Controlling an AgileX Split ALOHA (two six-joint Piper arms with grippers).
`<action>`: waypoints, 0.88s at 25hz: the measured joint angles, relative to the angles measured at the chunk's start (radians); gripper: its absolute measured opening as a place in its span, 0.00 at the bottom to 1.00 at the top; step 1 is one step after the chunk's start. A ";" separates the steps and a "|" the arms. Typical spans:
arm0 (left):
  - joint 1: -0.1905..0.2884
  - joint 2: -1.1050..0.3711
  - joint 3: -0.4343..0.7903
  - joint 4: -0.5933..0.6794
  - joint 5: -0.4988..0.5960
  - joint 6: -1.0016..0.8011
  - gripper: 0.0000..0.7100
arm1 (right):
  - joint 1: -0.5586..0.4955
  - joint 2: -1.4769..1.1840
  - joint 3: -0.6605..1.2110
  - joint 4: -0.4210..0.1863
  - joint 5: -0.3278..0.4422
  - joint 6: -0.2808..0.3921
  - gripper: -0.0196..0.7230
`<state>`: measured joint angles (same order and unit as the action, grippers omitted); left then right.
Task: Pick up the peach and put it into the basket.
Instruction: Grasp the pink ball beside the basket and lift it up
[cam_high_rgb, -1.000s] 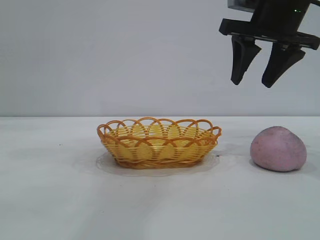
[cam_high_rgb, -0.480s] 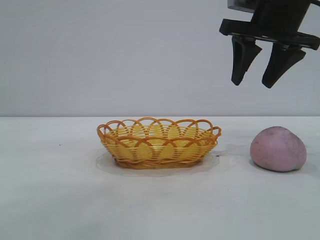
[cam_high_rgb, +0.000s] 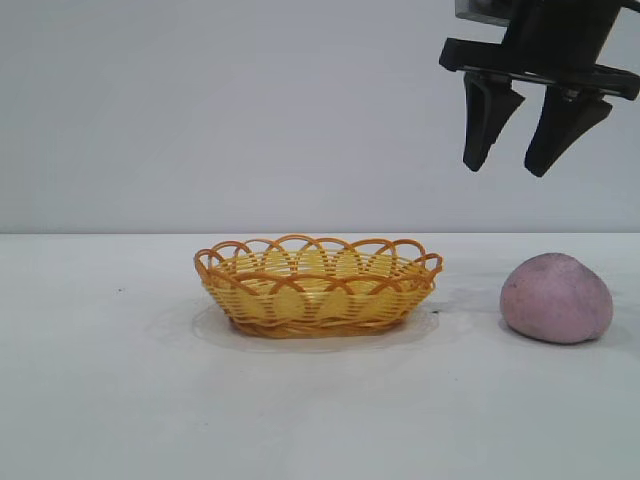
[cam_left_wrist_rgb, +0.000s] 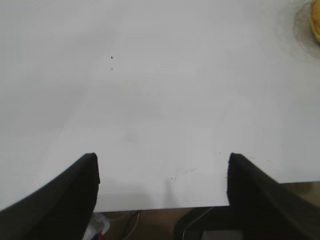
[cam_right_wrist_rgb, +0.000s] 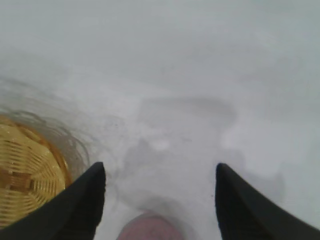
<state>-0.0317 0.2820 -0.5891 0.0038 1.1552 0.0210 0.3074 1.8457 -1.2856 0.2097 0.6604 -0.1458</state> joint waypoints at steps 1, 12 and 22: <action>0.000 -0.040 0.014 -0.011 0.002 0.007 0.73 | 0.000 0.000 0.000 -0.002 0.000 0.000 0.58; 0.000 -0.298 0.100 -0.035 -0.023 0.016 0.73 | 0.000 0.000 0.000 -0.021 0.033 -0.002 0.58; 0.000 -0.300 0.104 -0.038 -0.033 0.018 0.73 | 0.000 0.000 0.000 -0.023 0.051 -0.002 0.58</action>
<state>-0.0317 -0.0184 -0.4846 -0.0338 1.1219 0.0390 0.3074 1.8457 -1.2856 0.1864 0.7118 -0.1475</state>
